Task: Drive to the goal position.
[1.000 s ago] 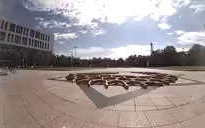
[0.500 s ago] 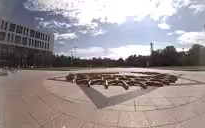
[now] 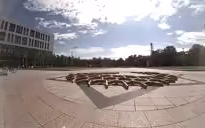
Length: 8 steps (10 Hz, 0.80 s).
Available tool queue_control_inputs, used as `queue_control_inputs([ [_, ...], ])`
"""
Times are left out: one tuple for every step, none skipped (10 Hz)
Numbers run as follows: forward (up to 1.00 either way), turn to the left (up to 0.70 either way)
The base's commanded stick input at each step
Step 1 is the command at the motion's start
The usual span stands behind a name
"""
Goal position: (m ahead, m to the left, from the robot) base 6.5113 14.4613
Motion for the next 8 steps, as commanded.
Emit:
queue_control_inputs([
  [0.05, -0.01],
  [0.05, 0.0],
  [0.05, -0.01],
  [0.05, 0.0],
  [0.05, -0.01],
  [0.05, -0.01],
  [0.05, -0.01],
  [0.05, 0.0],
])
